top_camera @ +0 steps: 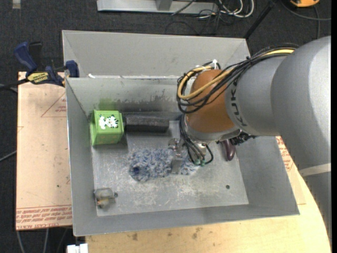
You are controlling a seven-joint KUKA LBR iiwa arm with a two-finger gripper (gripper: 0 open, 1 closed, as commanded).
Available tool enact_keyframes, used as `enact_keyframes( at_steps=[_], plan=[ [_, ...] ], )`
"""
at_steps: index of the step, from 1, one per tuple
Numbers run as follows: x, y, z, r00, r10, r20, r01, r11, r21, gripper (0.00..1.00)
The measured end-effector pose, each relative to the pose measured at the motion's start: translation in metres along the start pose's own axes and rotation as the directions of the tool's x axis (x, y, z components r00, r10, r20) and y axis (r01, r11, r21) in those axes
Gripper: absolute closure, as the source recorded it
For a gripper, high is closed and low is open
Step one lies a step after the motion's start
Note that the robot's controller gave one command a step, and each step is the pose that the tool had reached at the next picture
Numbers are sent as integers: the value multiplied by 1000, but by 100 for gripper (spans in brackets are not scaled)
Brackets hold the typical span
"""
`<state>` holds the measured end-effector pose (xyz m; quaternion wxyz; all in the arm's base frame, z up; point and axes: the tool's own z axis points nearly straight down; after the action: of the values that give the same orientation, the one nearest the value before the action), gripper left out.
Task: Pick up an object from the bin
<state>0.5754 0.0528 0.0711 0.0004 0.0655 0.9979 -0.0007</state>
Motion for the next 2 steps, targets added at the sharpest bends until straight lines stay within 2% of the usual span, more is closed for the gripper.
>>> enact_keyframes(
  at_steps=[2],
  plan=[
    [1, 0, -9, 1000, 0, -4, 0, 1000, 0, 100]
  ],
)
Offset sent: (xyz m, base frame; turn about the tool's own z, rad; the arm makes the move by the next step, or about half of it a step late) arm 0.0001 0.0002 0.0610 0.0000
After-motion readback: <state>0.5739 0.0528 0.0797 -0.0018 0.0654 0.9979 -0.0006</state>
